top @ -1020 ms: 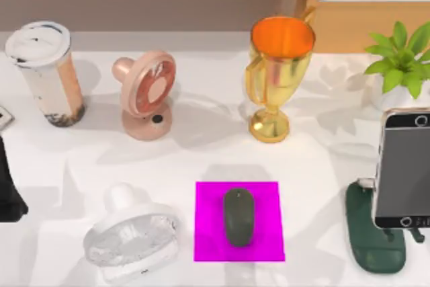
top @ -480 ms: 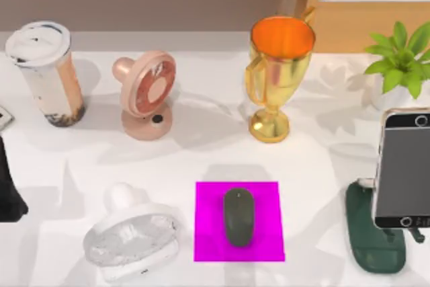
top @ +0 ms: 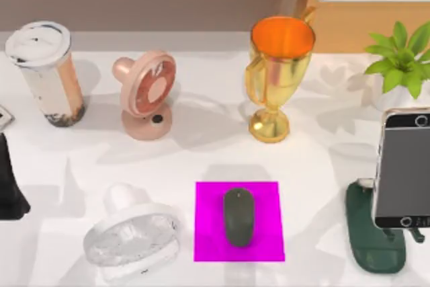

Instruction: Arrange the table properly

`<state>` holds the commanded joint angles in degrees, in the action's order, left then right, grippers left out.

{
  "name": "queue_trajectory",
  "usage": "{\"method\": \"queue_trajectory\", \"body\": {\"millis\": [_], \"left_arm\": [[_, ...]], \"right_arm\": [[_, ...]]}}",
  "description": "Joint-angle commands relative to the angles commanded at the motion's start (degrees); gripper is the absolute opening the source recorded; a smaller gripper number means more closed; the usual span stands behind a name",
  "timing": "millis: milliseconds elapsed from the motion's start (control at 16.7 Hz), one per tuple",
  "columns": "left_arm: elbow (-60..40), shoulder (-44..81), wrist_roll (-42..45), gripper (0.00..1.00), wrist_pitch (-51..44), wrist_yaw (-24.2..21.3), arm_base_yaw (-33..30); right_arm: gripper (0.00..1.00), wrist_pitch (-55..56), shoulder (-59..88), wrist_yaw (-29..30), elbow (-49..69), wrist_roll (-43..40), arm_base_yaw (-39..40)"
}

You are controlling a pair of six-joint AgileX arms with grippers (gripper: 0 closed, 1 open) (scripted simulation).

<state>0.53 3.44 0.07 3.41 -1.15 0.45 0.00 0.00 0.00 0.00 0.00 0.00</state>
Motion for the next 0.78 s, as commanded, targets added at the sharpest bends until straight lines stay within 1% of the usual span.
{"method": "queue_trajectory", "body": {"millis": [180, 360, 600, 780], "left_arm": [[0.35, 8.49, 0.24, 1.00, 7.66, -1.98, 0.47], [-0.36, 20.82, 0.52, 1.00, 17.92, -3.57, 0.49], [-2.74, 41.00, 0.80, 1.00, 33.59, -4.55, 0.06], [-5.64, 58.09, 0.90, 1.00, 46.06, -4.26, -0.95]], "right_arm": [[1.00, 0.00, 0.00, 0.00, 0.00, 0.00, 0.00], [1.00, 0.00, 0.00, 0.00, 0.00, 0.00, 0.00], [1.00, 0.00, 0.00, 0.00, 0.00, 0.00, 0.00], [1.00, 0.00, 0.00, 0.00, 0.00, 0.00, 0.00]]}}
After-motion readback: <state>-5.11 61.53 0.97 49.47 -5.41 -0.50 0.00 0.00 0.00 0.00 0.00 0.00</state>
